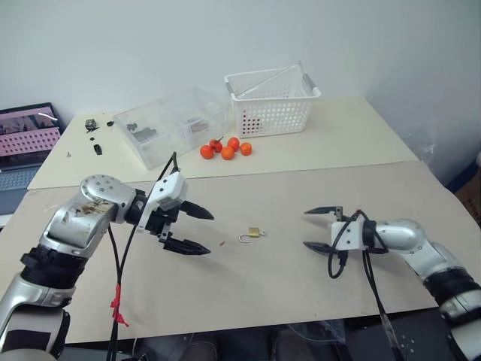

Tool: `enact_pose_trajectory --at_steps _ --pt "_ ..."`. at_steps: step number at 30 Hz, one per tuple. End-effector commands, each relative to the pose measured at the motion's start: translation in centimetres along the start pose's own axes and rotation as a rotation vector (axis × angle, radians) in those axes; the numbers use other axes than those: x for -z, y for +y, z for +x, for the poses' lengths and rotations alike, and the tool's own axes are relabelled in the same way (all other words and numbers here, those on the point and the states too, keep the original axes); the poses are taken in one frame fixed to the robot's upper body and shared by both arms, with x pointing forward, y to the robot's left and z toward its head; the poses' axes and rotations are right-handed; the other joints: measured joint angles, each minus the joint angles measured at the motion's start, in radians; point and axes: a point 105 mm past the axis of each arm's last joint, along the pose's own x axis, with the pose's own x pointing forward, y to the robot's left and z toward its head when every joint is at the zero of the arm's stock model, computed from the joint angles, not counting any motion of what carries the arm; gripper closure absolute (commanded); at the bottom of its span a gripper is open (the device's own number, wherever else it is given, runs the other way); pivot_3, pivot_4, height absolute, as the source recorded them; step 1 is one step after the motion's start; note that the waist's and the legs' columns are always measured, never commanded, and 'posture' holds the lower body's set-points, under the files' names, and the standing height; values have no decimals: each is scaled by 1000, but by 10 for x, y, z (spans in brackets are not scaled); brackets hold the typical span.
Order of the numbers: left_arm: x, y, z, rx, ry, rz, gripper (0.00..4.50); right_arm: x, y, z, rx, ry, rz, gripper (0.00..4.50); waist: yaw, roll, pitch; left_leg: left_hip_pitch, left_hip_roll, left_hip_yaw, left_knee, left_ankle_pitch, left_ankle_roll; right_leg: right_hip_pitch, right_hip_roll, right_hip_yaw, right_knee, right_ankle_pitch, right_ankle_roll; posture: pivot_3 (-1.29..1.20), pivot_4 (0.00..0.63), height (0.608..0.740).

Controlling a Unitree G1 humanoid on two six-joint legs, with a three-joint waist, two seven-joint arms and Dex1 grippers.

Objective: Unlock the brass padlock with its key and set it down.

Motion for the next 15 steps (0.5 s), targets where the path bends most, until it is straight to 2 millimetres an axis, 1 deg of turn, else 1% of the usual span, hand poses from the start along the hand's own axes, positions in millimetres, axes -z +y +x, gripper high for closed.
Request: enact_pose_trajectory --at_steps 1,4,5,7,10,11,12,15 --pt "-4 8 -2 -107 -26 134 0 -43 -7 -15 -48 -122 156 53 -2 0 0 0 1 0 0 0 0 0 0 1 0 0 0 0 150 740" --pt "-7 16 -6 -191 -49 154 0 -65 -19 -21 -8 -182 224 53 2 0 0 0 3 0 0 -1 1 -1 1 1 -2 1 -1 0 150 740" --pt "-5 19 -10 -210 -48 100 0 -71 -21 -24 1 -198 251 53 5 0 0 0 4 0 0 -1 1 -1 1 0 -4 1 -1 0 150 740" --pt "-9 24 -17 -256 -77 62 0 -81 -25 -30 21 -212 266 53 10 1 1 0 5 -1 -1 -1 1 -2 3 -2 -6 1 -1 0 150 740" --pt "-19 28 -31 -342 -151 9 0 -91 -18 -43 -40 -225 360 53 22 1 1 -1 5 -1 -1 -1 1 -3 4 -3 -5 1 -1 0 150 740" --pt "-21 28 -33 -363 -166 -9 0 -93 -13 -46 -59 -231 381 53 26 2 1 -1 4 0 -1 -1 1 -4 3 -3 -5 1 -1 0 150 740" --pt "-22 26 -34 -383 -174 -10 0 -91 -13 -47 -41 -227 383 53 28 2 2 -2 4 -1 -1 -1 1 -4 3 -3 -3 1 -1 0 150 740" --pt "-22 20 -32 -443 -207 -33 0 -78 -18 -47 64 -225 417 53 31 1 1 -2 4 0 0 -2 0 -2 1 -2 -5 1 -1 0 150 740"
